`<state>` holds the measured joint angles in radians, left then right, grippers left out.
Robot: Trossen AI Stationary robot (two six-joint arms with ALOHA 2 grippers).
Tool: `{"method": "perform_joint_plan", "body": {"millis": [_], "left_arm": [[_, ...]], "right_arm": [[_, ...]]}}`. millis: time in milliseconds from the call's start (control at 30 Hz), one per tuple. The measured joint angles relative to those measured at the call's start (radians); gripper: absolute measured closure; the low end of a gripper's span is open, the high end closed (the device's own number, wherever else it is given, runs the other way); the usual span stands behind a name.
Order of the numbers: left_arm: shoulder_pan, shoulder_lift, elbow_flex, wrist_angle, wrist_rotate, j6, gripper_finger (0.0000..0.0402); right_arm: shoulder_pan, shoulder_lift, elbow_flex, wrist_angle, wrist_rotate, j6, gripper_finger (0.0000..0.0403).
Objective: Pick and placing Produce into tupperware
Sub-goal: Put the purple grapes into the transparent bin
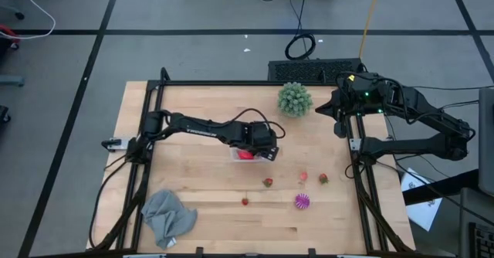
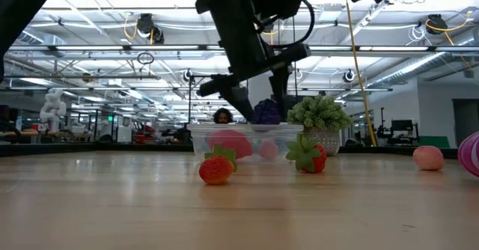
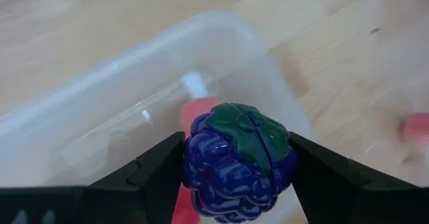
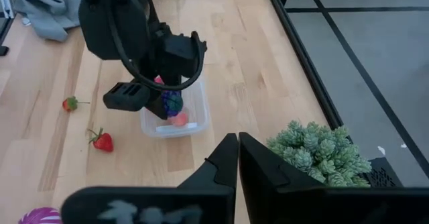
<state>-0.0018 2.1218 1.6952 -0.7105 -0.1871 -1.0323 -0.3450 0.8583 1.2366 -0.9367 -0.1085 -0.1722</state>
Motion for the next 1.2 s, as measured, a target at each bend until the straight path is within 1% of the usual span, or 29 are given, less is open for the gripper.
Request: {"method": "perform_joint_plan", "body": {"millis": [300,400,600,733,1200], "left_arm": [[0.002,0.02,0.001,-0.006,0.004,0.002,0.0154],[0.002,0.02,0.001,-0.013,-0.009,0.003,0.0154],[0.002,0.02,0.001,-0.012,-0.024,0.066,0.0154],[0.002,0.02,0.001,-0.011,-0.045,0.07,0.0154],[-0.006,0.024,0.001,-0.01,-0.05,0.058,0.0154]], "right_arm": [[0.0,0.0,0.0,-0.001,0.0,0.002,0.0399],[0.0,0.0,0.0,-0.002,0.0,0.002,0.0399],[0.0,0.0,0.0,-0.012,0.0,0.003,0.0399],[0.0,0.0,0.0,-0.022,0.0,0.003,0.0399],[0.0,0.0,0.0,-0.027,0.0,0.016,0.0399]]}}
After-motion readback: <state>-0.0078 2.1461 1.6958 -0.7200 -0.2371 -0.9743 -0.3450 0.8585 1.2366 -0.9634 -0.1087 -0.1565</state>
